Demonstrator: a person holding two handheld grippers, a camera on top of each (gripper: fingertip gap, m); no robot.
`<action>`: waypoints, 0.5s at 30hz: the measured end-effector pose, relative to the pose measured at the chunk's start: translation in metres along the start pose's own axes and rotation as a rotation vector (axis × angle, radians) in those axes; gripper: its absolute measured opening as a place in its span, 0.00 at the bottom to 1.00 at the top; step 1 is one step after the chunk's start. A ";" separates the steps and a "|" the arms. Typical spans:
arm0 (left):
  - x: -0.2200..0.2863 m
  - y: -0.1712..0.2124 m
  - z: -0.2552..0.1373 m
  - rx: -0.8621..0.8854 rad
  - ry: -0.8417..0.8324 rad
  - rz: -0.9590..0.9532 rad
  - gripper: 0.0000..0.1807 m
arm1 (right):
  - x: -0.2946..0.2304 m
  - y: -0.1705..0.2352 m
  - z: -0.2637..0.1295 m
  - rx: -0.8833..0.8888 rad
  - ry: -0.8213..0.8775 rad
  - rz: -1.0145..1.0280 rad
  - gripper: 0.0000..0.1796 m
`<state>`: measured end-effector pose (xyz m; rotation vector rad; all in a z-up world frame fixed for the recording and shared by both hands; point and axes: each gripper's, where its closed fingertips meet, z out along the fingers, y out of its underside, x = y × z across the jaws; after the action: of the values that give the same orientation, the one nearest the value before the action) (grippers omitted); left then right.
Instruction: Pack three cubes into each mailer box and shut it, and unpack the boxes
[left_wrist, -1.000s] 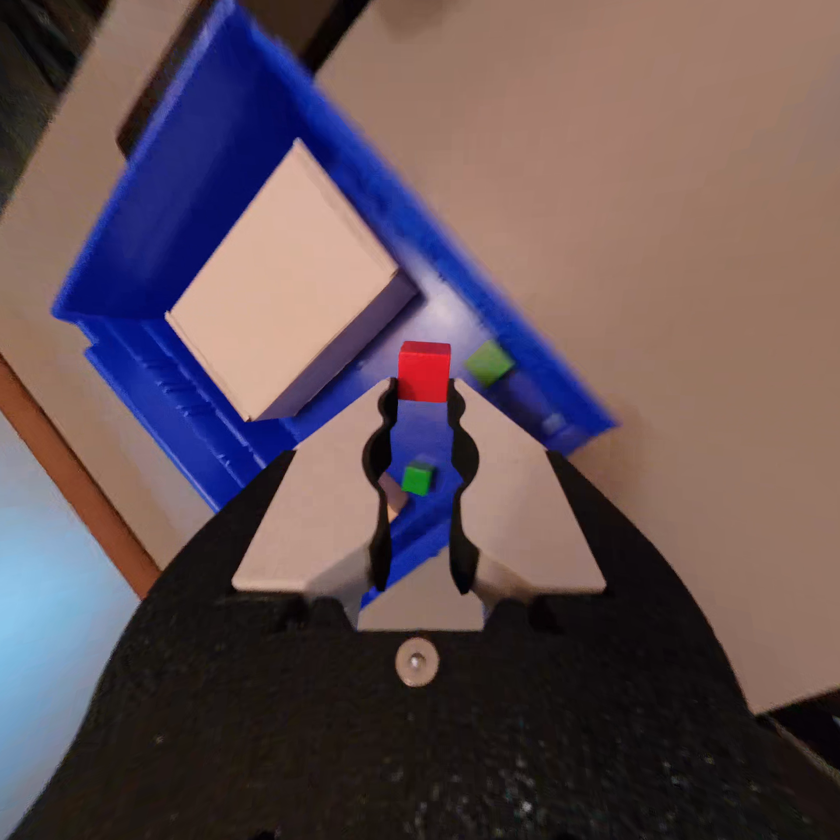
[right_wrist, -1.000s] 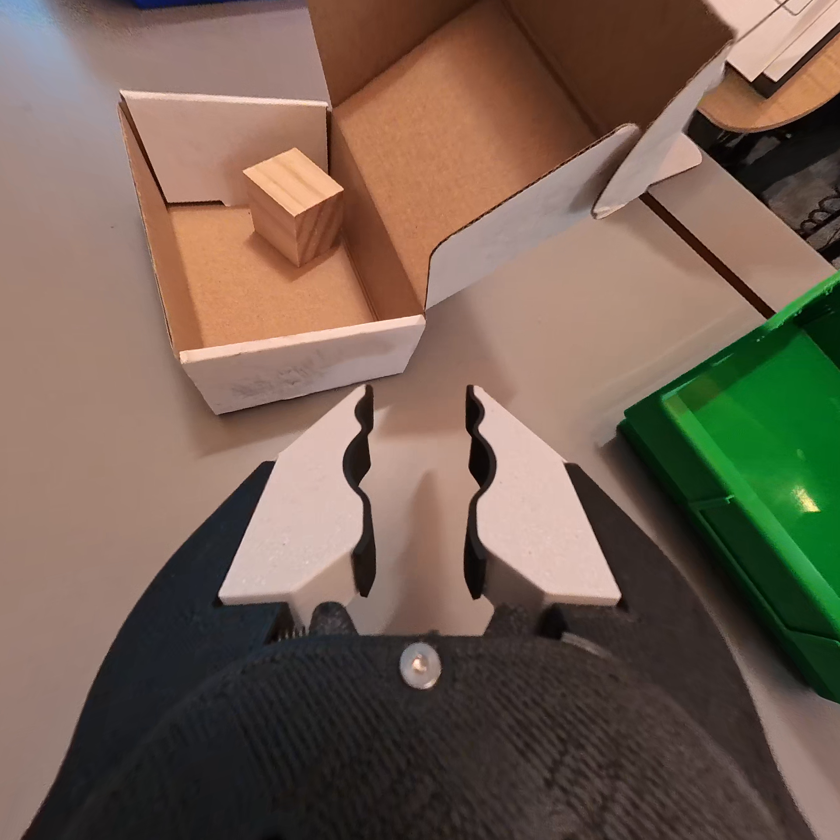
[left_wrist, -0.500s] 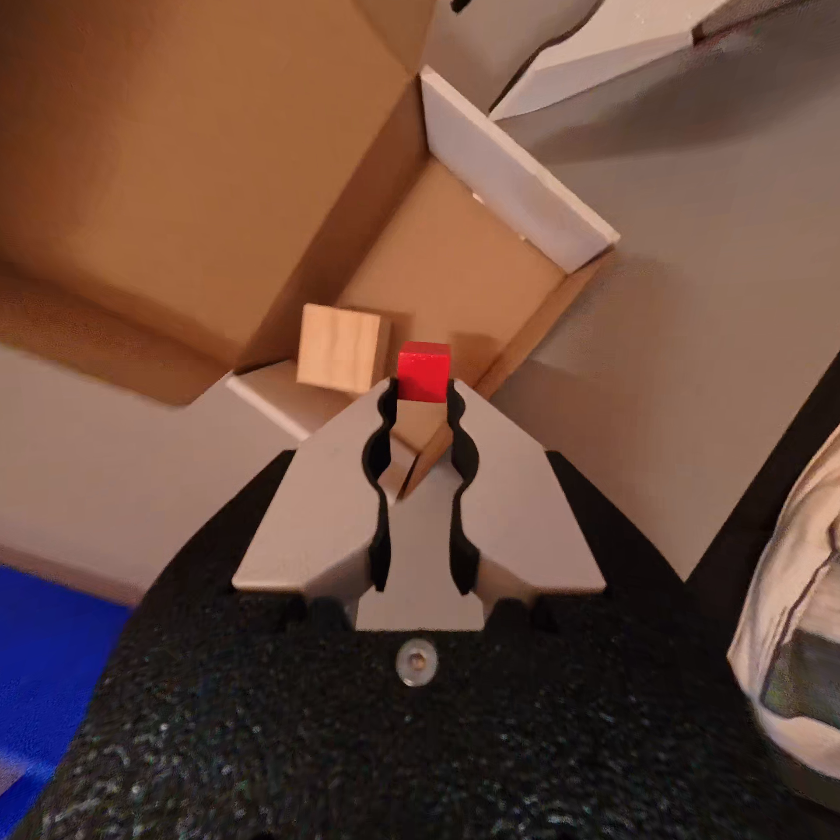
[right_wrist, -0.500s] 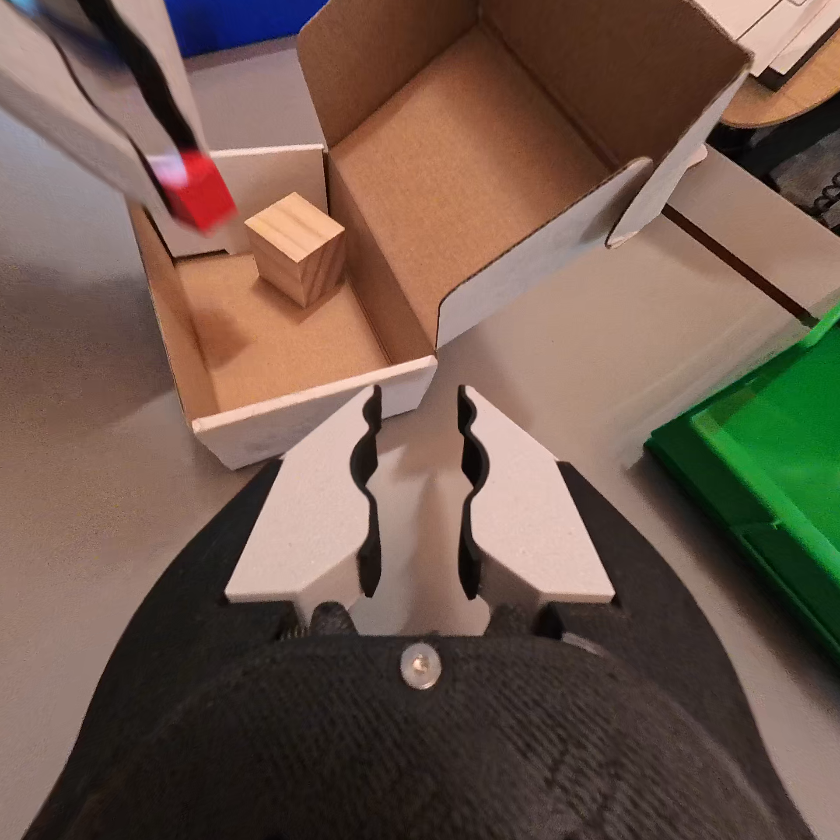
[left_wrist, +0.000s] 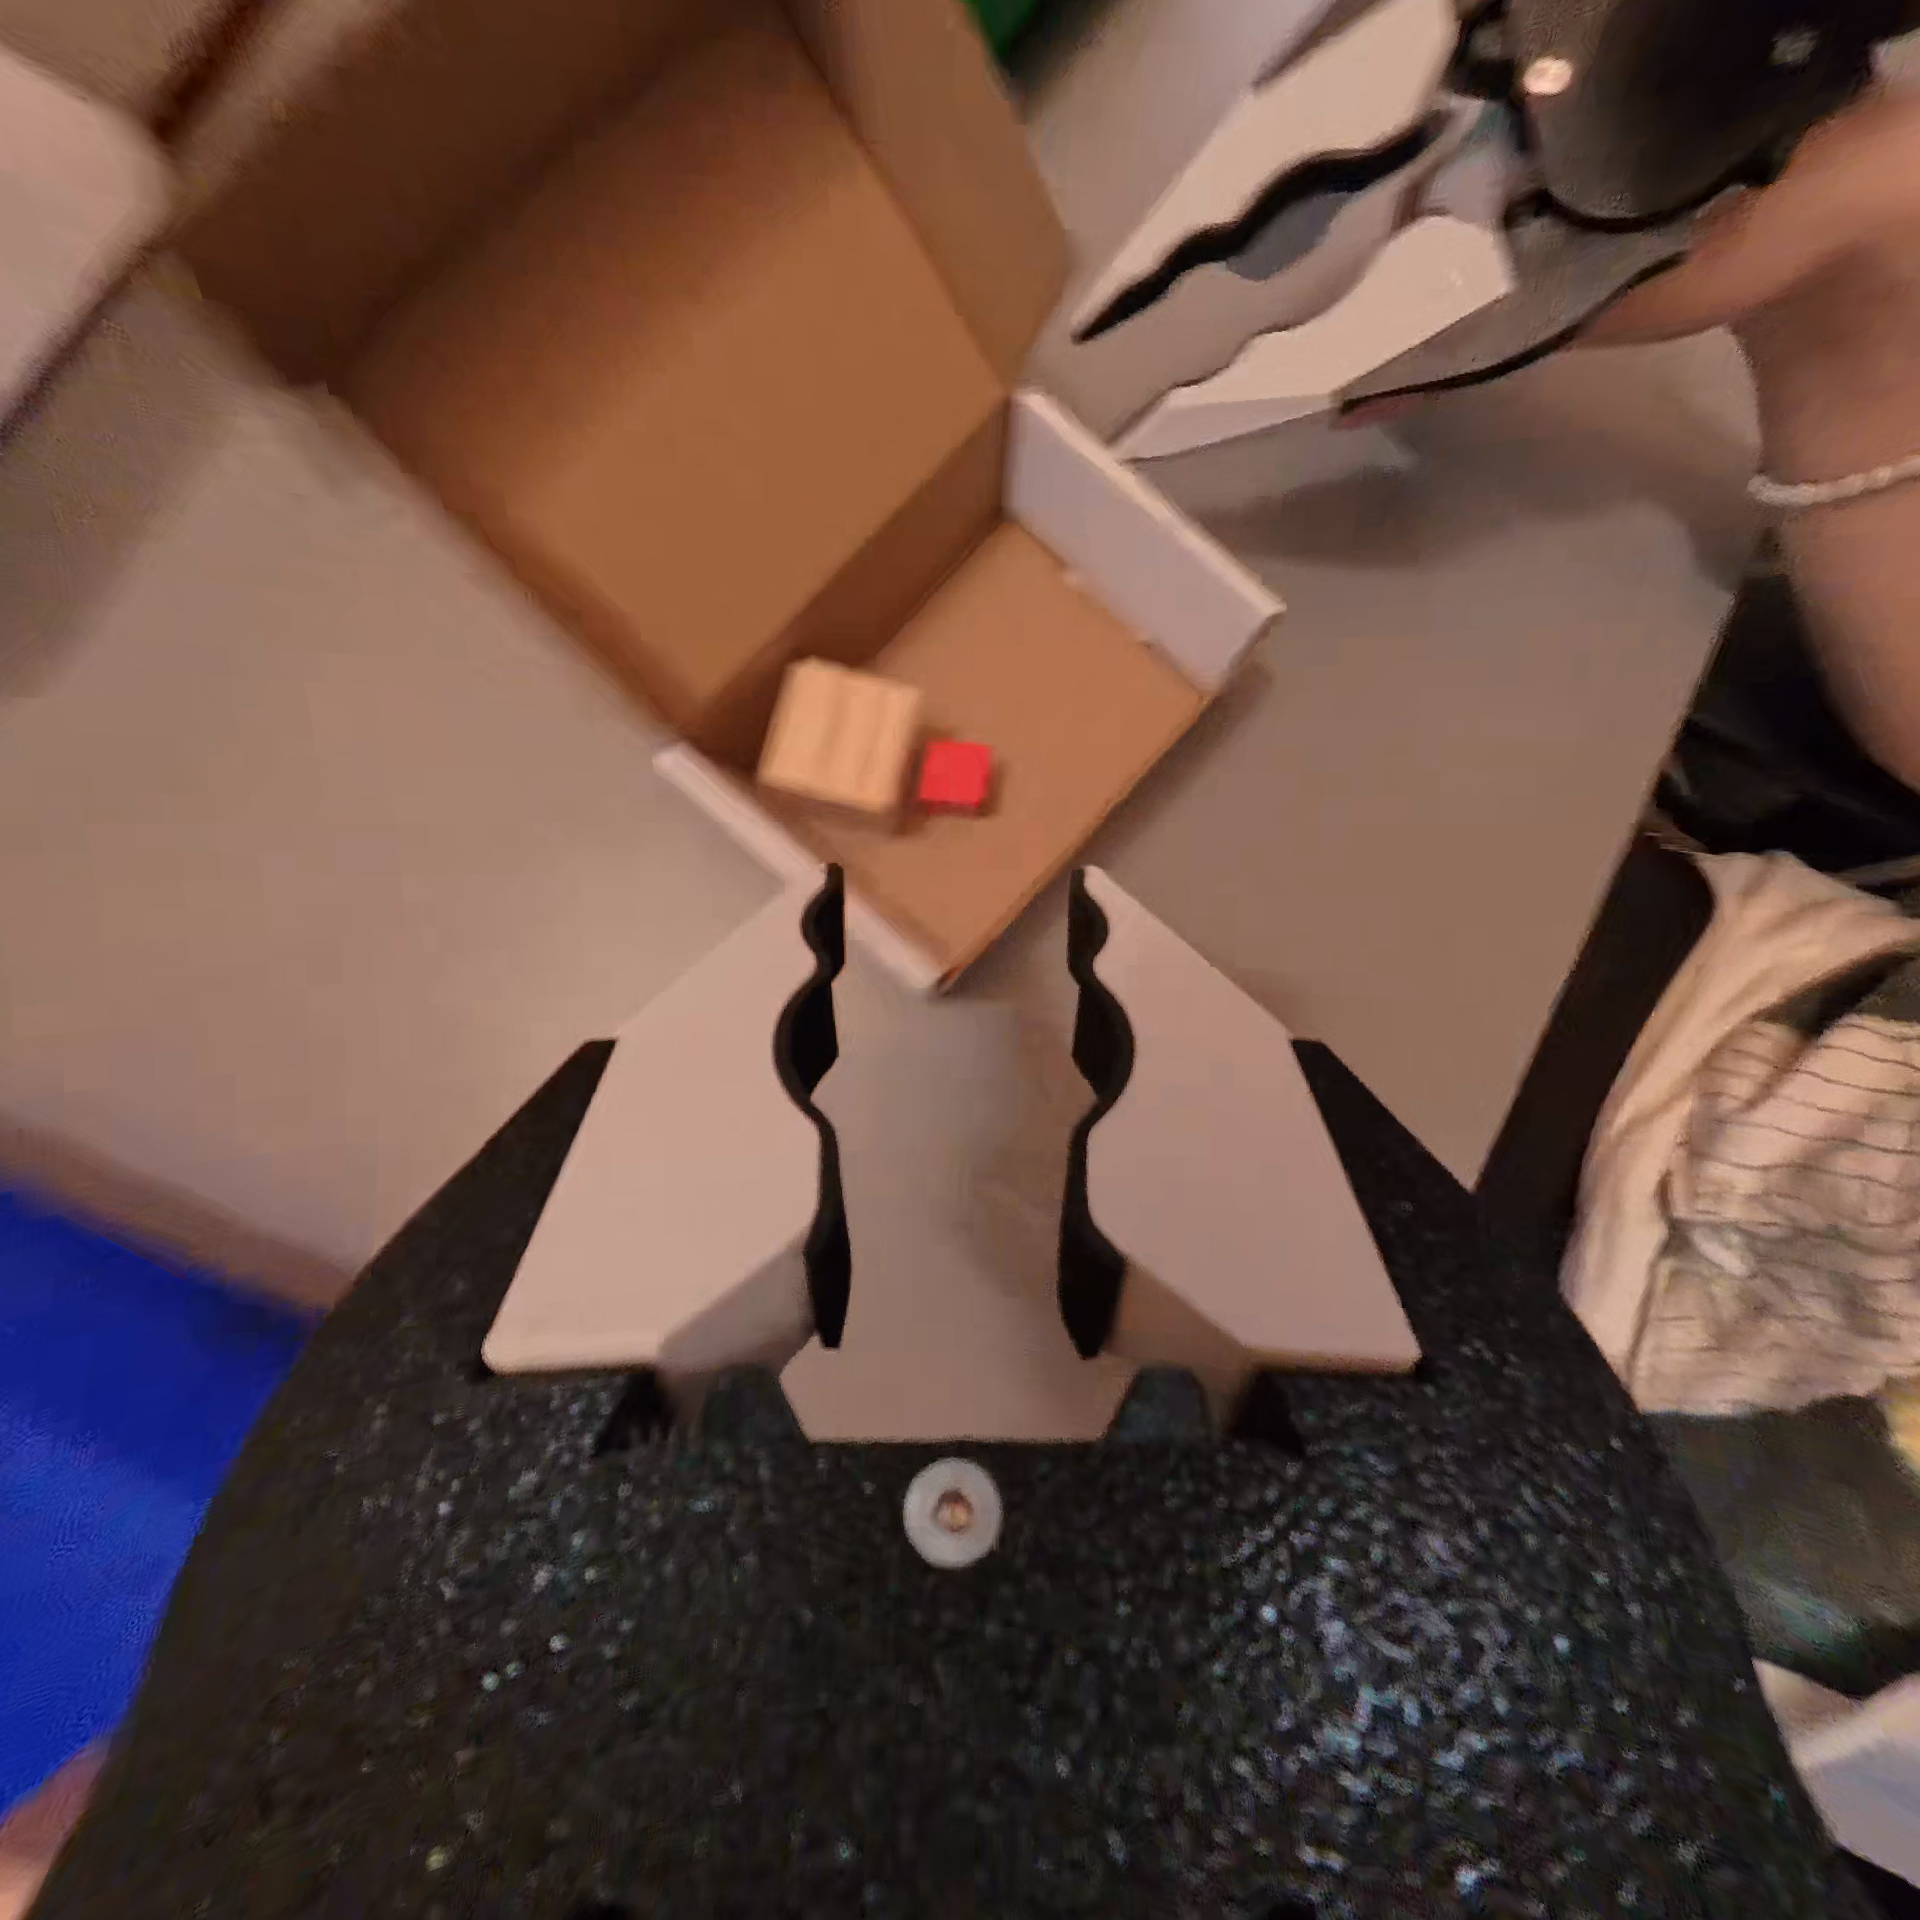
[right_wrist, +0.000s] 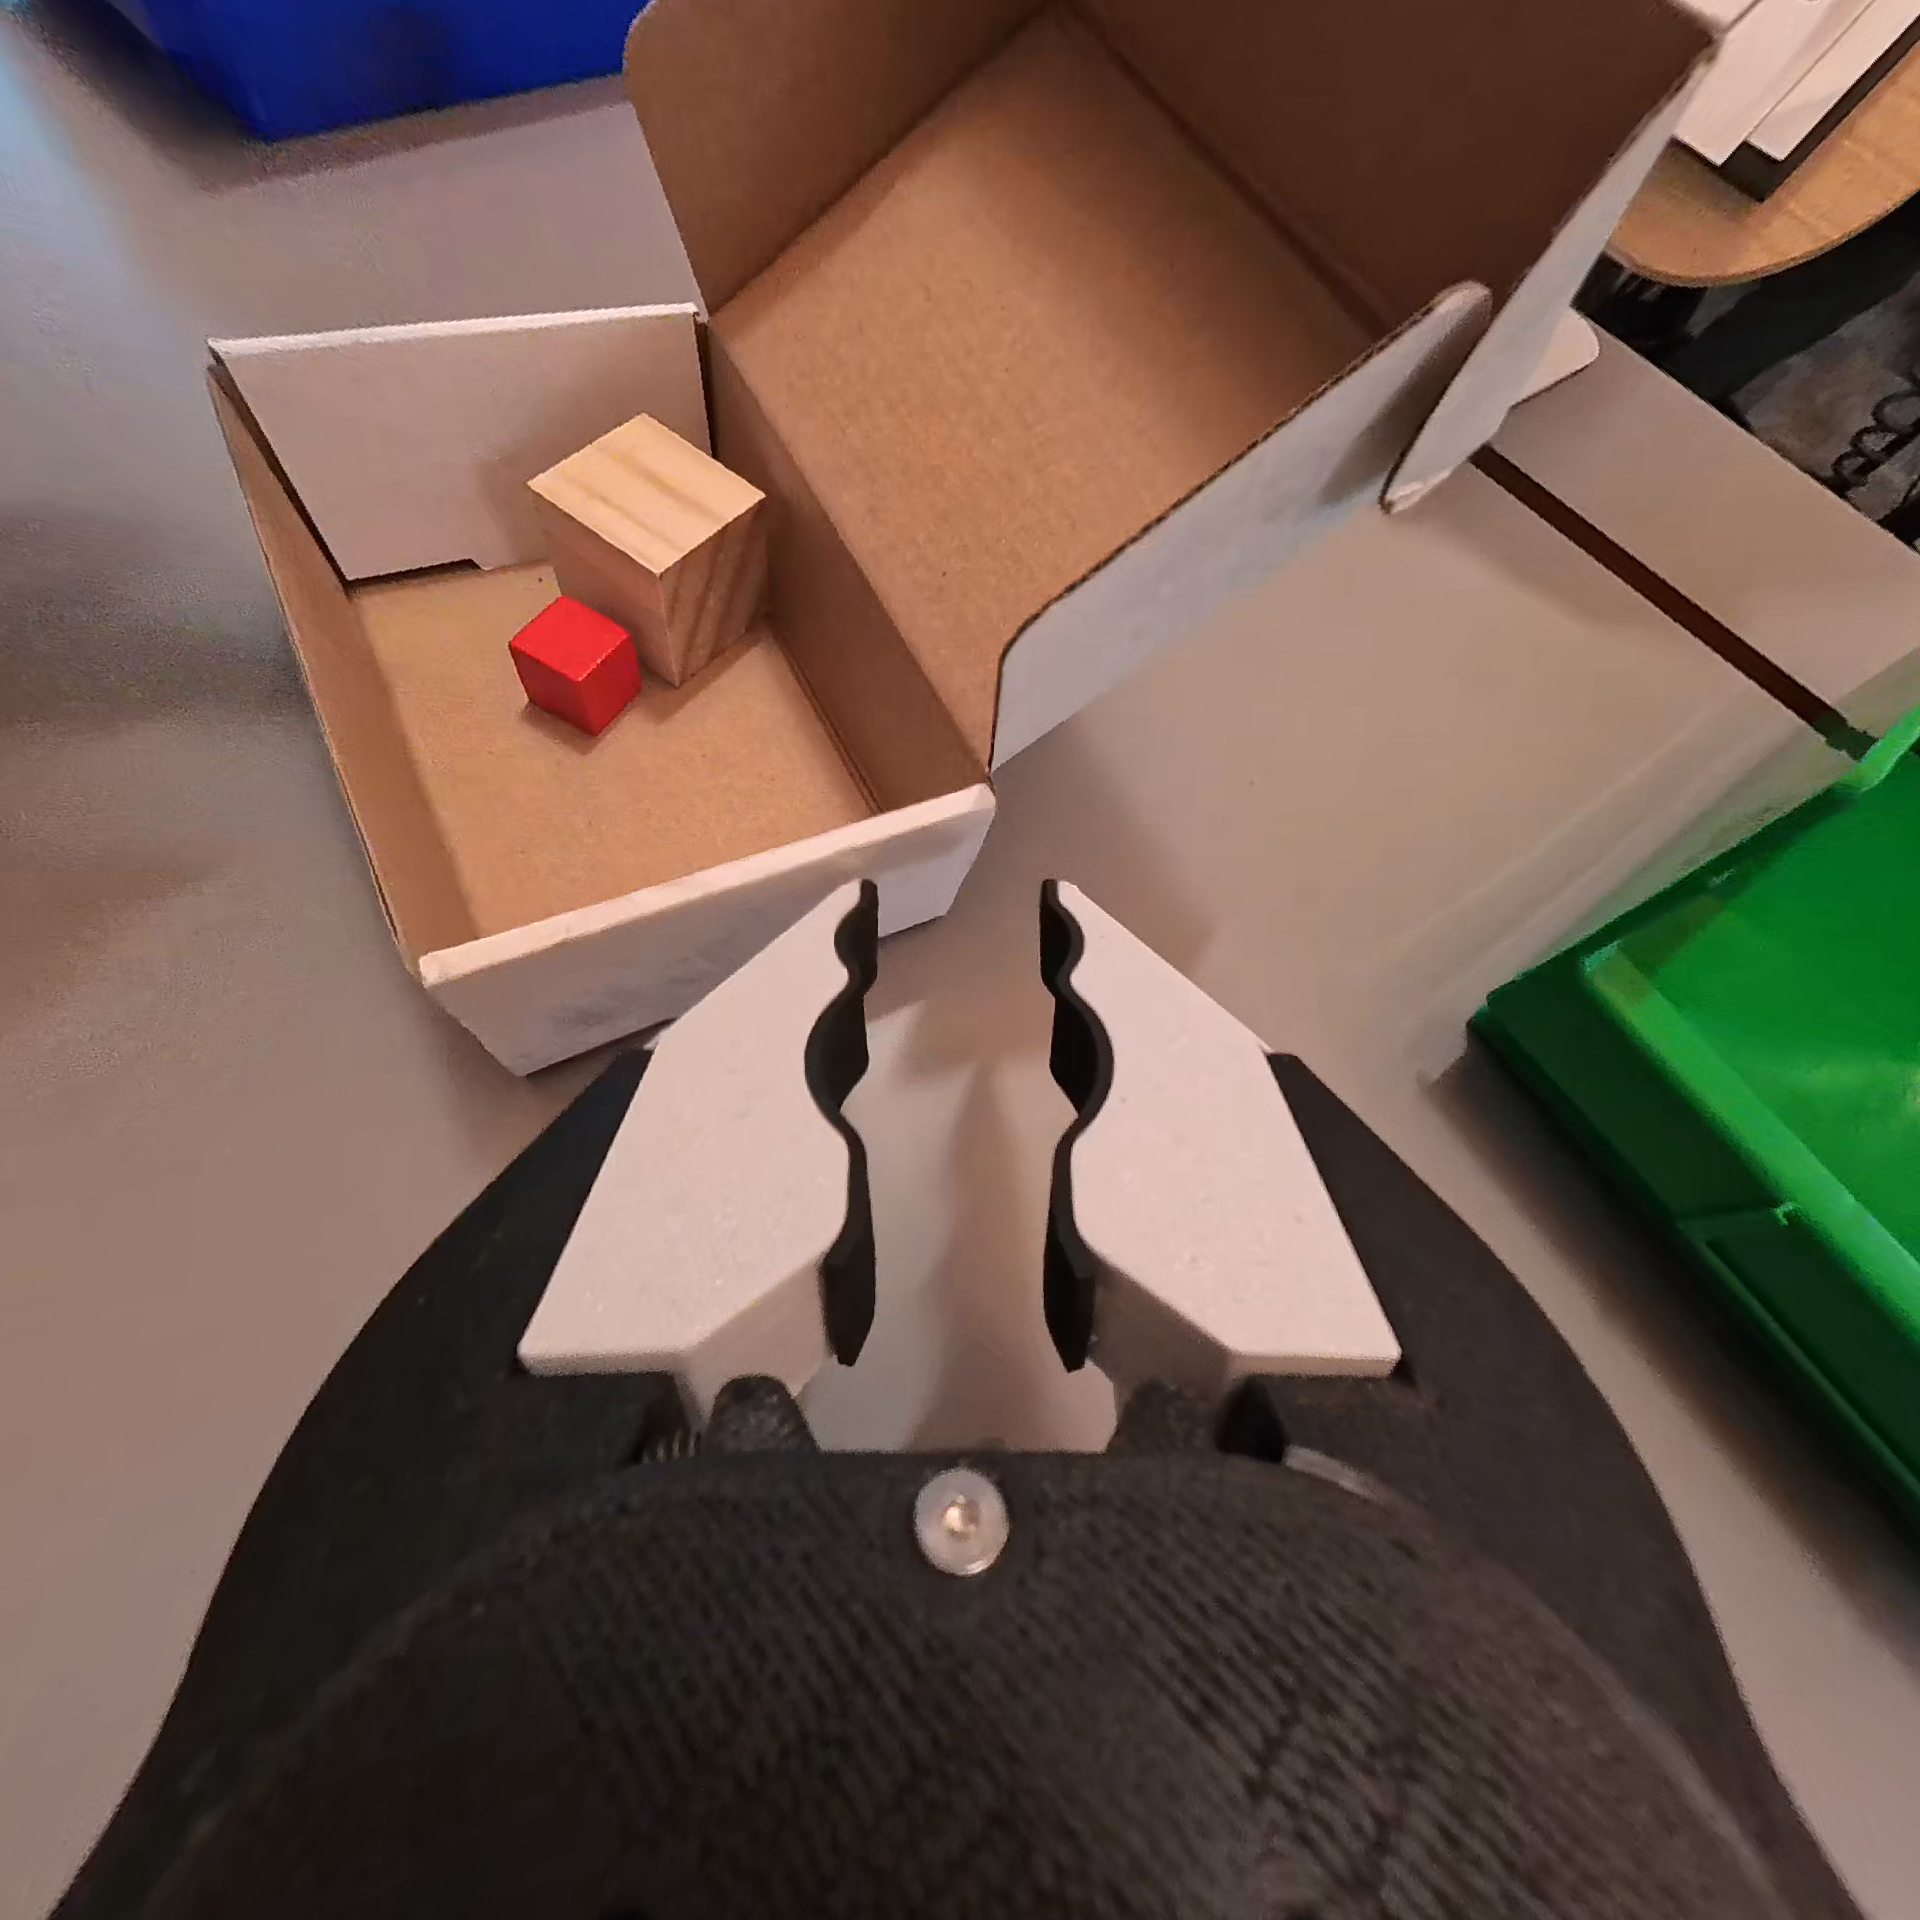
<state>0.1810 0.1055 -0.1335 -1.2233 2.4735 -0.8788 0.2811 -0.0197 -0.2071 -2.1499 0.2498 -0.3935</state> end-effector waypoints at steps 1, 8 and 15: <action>-0.020 0.007 -0.021 0.007 -0.065 -0.014 0.20 | 0.001 0.001 0.000 -0.002 -0.001 -0.004 0.17; -0.179 0.134 -0.097 -0.236 -0.437 -0.469 0.24 | 0.004 0.006 -0.001 -0.014 -0.001 -0.003 0.17; -0.213 0.194 -0.058 -0.365 -0.358 -0.677 0.30 | -0.001 0.008 0.000 -0.042 0.001 -0.044 0.18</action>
<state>0.1621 0.3871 -0.2165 -2.1893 1.9879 -0.2735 0.2803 -0.0236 -0.2137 -2.1993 0.2134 -0.4175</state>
